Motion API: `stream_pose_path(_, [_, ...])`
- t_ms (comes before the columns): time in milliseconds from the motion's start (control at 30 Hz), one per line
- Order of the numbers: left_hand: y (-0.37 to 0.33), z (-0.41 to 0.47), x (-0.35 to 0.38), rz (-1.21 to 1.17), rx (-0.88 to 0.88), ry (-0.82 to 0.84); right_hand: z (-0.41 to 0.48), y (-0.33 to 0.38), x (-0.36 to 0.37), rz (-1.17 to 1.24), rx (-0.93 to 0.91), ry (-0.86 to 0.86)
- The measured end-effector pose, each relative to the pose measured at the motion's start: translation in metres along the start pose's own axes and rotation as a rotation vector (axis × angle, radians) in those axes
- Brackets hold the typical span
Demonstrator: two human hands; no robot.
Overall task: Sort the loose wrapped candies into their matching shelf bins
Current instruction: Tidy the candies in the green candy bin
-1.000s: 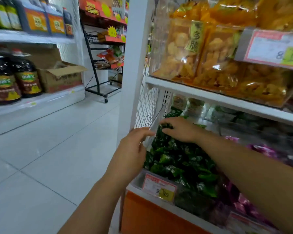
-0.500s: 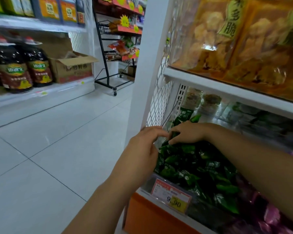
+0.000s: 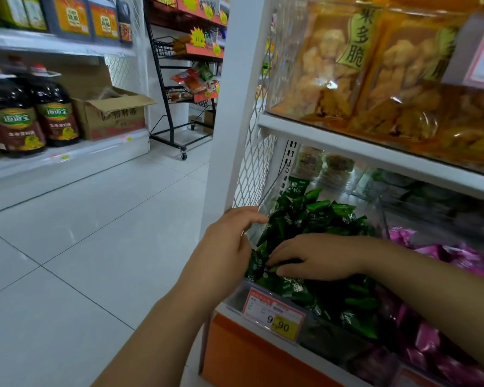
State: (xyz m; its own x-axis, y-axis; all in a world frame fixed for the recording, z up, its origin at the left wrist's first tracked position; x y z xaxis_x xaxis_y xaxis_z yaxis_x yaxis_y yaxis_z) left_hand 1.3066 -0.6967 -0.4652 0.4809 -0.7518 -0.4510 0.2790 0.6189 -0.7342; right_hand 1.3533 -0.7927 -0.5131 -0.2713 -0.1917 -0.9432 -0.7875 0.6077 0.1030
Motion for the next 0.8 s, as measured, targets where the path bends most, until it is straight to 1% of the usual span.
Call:
stream_pose_path(100, [0.001, 0.001, 0.001, 0.0, 0.002, 0.002, -0.008, 0.005, -0.001, -0.055, -0.074, -0.062])
stream_pose_path(167, [0.002, 0.001, 0.001, -0.001, -0.001, 0.004, -0.014, 0.003, -0.003, -0.025, -0.066, -0.076])
stream_pose_path(267, [0.002, 0.001, 0.0, 0.001, 0.0, 0.004, -0.015, -0.001, -0.017, 0.182, 0.003, -0.142])
stream_pose_path(333, [0.002, 0.002, 0.001, 0.01, 0.001, 0.005, -0.007, -0.008, -0.04, 0.291, 0.042, -0.265])
stream_pose_path(400, [0.001, 0.002, 0.001, 0.007, -0.008, 0.004, 0.009, -0.023, -0.058, 0.272, 0.083, -0.363])
stream_pose_path(433, [0.001, 0.002, 0.001, 0.003, -0.011, 0.002, 0.019, -0.032, -0.062, 0.218, 0.107, -0.372])
stream_pose_path(500, [0.001, 0.001, 0.001, 0.0, -0.008, -0.005, 0.039, -0.052, -0.057, 0.086, 0.179, -0.313])
stream_pose_path(567, [0.0, 0.001, 0.001, 0.007, 0.002, -0.006, 0.054, -0.069, -0.045, 0.031, 0.241, -0.238])
stream_pose_path(667, [0.0, 0.002, 0.001, 0.012, 0.008, -0.002, 0.068, -0.08, -0.03, 0.099, 0.3, -0.143])
stream_pose_path(800, [0.001, 0.003, 0.001, 0.021, 0.007, 0.003, 0.073, -0.083, -0.021, 0.086, 0.321, -0.058])
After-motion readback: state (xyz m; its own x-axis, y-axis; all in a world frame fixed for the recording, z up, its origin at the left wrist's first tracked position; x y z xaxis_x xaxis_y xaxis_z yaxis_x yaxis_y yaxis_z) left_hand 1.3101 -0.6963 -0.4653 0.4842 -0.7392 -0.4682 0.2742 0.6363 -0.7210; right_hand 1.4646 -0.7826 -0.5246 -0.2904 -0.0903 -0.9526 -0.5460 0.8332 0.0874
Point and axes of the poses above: each hand's wrist, its own z-axis towards the middle knuckle, its own x-axis out of the palm, y = z × x, the point moved 10 cm from there along z, towards the middle knuckle, and after that the axes turned 11 degrees about -y, right-handed, at the moved point
